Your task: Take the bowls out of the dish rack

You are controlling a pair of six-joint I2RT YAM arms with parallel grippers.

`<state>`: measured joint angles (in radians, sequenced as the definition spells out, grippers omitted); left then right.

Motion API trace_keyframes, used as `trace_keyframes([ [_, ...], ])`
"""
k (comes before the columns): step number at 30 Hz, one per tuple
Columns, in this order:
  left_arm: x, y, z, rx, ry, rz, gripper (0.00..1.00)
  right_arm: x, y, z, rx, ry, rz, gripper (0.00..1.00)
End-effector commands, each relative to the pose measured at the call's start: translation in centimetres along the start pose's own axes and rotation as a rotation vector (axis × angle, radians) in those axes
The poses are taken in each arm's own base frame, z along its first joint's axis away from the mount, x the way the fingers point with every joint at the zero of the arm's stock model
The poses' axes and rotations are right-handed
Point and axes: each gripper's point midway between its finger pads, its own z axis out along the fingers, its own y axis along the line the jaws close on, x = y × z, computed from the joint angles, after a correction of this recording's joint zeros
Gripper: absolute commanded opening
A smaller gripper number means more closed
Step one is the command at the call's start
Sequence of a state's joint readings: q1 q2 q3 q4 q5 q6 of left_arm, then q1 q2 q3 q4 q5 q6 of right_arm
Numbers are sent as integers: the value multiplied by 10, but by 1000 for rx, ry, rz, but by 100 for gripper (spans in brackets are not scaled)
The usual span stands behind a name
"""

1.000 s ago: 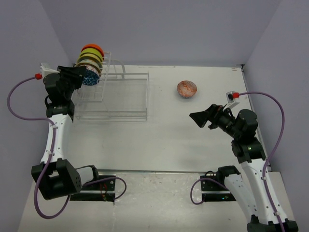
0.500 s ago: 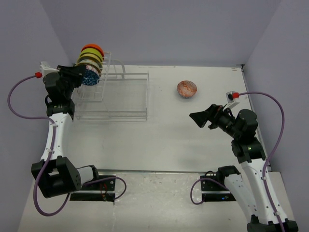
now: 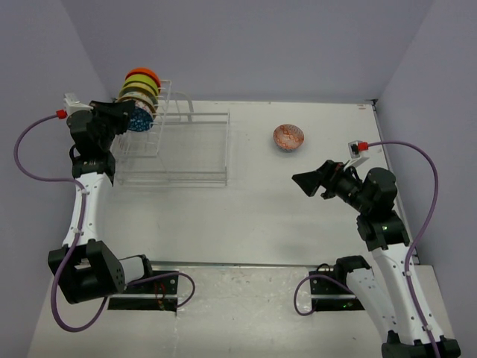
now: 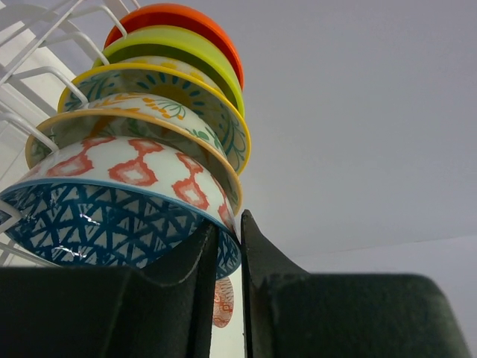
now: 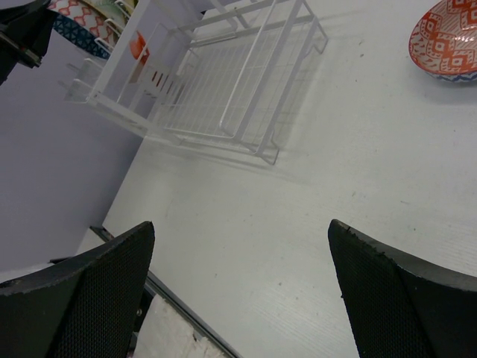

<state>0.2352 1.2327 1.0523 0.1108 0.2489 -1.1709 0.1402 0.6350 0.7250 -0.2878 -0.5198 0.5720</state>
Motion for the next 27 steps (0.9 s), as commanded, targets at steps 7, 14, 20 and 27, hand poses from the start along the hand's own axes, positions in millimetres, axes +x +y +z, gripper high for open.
trace_keyframes([
  [7,-12,2,0,-7,-46,17,0,-1,5,0,-34,1,-24,99],
  [14,-18,-21,-13,53,-63,35,0,-3,6,-1,-31,-9,-24,99],
  [20,-20,-31,-17,70,-65,32,0,-3,7,-2,-33,-15,-28,99],
  [27,-20,-35,-18,81,-63,32,0,-4,6,-3,-25,-23,-30,99],
])
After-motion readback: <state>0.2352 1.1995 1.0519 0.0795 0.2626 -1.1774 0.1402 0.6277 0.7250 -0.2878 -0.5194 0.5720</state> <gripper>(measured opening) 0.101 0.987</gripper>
